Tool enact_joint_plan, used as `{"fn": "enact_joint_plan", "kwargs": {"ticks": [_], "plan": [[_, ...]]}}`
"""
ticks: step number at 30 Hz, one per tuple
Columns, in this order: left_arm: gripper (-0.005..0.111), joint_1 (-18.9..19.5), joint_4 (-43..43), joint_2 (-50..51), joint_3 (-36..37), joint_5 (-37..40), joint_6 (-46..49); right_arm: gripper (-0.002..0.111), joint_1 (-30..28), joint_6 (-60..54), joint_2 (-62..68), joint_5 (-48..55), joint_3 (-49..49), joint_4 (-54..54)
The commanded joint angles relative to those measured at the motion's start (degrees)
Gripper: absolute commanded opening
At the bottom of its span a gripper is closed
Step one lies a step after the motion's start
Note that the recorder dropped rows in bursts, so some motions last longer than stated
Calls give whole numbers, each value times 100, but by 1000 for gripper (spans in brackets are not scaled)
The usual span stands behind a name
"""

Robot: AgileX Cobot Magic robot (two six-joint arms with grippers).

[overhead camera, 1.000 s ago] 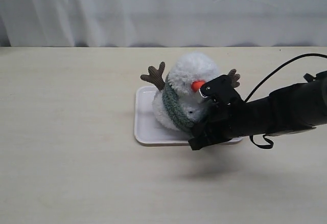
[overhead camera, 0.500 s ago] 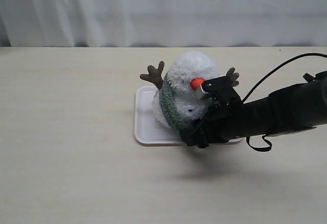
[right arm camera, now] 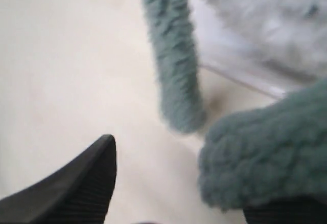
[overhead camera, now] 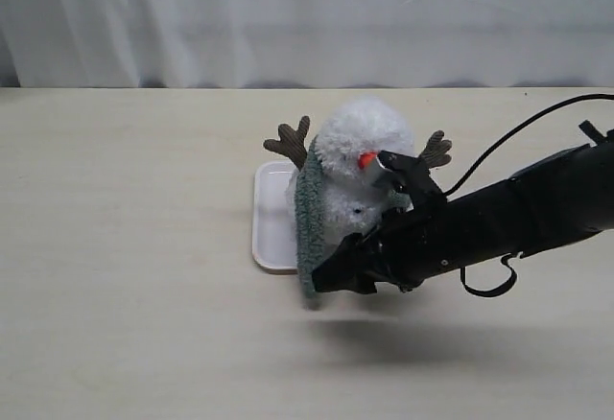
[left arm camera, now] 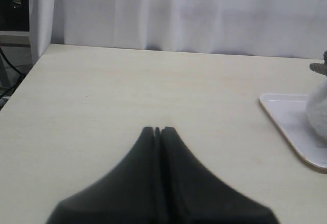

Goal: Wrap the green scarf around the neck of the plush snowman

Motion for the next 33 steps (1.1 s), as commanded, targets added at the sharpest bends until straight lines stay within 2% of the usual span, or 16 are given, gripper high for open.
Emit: {"fn": "enact_joint_plan", "kwargs": {"ticks": [1,7,9,12,15,17,23,29,33], "plan": [[0,-44,19,-15,19,-49,0,61,8,346,-40,1101,-7,-229],[0,-44,19,-15,19,-49,0,60,8,335,-40,2168,-7,-179],[0,-44,19,-15,19,-49,0,55,8,314,-78,2463,-7,-169],[0,-44,19,-15,19,-49,0,40,8,278,-270,2580,-7,-184],[0,-44,19,-15,19,-49,0,12,8,101,-898,2580,-7,-184],[0,-44,19,-15,19,-49,0,4,8,43,-1361,2556,-7,-184],[0,-44,19,-15,19,-49,0,4,8,-3,-2894,1858,-7,-250],[0,-44,19,-15,19,-49,0,4,8,67,-4496,1029,3,-805],[0,-44,19,-15,19,-49,0,4,8,479,-5327,448,3,-1097]]}}
